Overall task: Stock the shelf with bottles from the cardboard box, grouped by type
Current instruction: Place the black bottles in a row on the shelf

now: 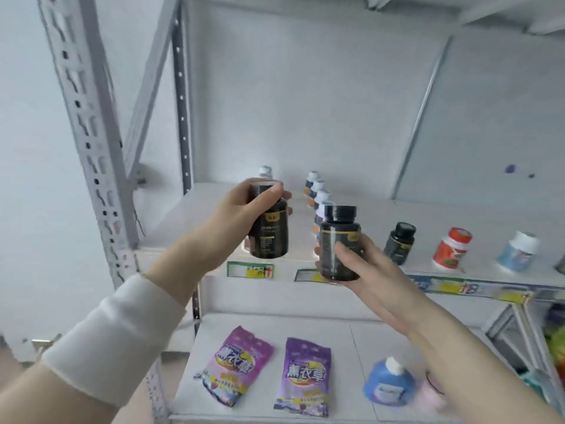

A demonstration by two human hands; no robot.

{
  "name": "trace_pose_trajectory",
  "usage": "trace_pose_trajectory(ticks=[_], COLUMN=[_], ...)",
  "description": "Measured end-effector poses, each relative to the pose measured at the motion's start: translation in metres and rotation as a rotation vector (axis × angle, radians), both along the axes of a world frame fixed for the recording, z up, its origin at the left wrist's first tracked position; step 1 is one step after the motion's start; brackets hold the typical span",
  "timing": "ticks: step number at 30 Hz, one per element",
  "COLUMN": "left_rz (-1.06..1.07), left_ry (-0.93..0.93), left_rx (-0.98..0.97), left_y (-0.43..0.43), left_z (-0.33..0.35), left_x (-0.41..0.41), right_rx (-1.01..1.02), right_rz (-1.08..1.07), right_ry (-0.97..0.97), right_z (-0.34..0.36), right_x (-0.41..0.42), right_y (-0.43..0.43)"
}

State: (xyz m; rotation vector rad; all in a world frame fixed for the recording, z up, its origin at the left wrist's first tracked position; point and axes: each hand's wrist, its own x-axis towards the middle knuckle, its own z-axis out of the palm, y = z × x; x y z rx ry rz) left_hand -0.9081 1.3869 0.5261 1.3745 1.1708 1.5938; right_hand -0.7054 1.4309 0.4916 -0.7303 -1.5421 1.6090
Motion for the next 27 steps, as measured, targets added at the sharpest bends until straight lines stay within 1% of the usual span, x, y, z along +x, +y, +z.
trace_pose_trajectory(ticks=[3, 6, 10, 12, 18, 21, 25, 27], left_rz=[-0.015, 0.0, -0.013, -0.046, -0.102, -0.101, -0.069, -0.061], left_ry=[0.118, 0.211, 0.291, 0.306, 0.416, 0.46, 0.607, 0.674], left_rx=[-0.004, 0.01, -0.025, -0.047, -0.111, -0.156, -0.209, -0.228], left_y=[0.042, 0.09, 0.157, 0.194, 0.317, 0.377, 0.448, 0.478], left_z=[0.018, 0.032, 0.042, 0.044, 0.039, 0.028, 0.008, -0.003], left_x=[0.04, 0.066, 0.085, 0.088, 0.084, 0.083, 0.083, 0.083], right_rx=[0.036, 0.065, 0.042, 0.027, 0.068, 0.076, 0.083, 0.096], right_rz=[-0.1, -0.159, -0.21, -0.205, -0.153, -0.188, -0.231, -0.27], right_ry=[-0.006, -0.085, -0.062, -0.09, -0.267, -0.368, -0.525, -0.567], right_z=[0.02, 0.036, 0.046, 0.05, 0.058, 0.05, 0.027, 0.013], right_x=[0.051, 0.081, 0.095, 0.095, 0.085, 0.08, 0.076, 0.074], right_y=[0.028, 0.061, 0.117, 0.147, 0.251, 0.302, 0.362, 0.388])
